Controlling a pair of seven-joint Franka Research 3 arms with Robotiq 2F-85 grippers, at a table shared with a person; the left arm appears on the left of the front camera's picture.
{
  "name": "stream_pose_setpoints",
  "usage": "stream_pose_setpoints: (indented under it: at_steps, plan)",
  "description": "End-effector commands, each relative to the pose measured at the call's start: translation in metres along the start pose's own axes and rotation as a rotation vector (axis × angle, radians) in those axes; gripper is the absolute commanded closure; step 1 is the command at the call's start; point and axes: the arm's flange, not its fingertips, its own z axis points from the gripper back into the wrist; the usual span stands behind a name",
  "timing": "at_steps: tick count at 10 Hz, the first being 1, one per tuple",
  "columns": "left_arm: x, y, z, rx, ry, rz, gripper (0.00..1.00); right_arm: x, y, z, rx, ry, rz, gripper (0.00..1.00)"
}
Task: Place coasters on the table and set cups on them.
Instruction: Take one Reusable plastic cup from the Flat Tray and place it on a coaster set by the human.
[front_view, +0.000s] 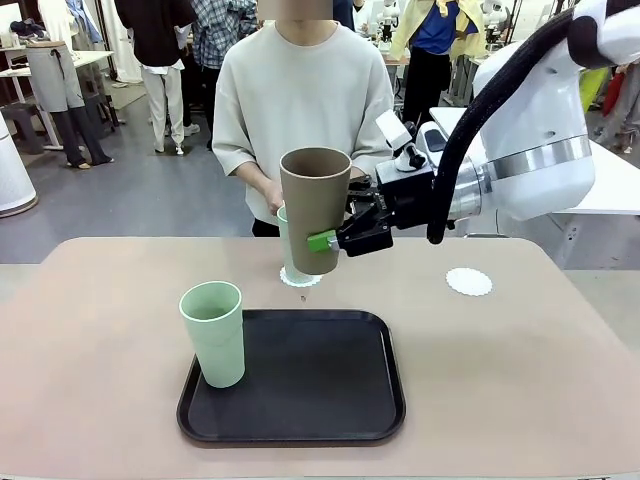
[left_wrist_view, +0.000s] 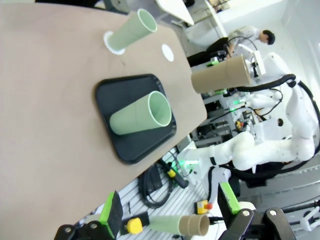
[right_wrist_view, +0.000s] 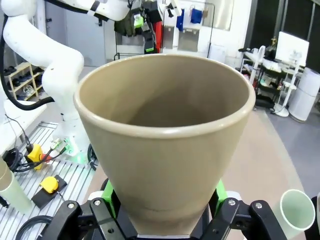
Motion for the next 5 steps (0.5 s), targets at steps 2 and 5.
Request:
stream_pose_setpoints:
  at_steps: [2,5]
  plan:
    - [-0.001,-0.002,0.001,-0.012,-0.002,-0.003,0.00,0.000,0.000,0.000,0.000,0.000,0.000,1.00]
    - [-0.001,-0.002,0.001,-0.012,-0.002,-0.003,0.00,0.000,0.000,0.000,0.000,0.000,0.000,1.00]
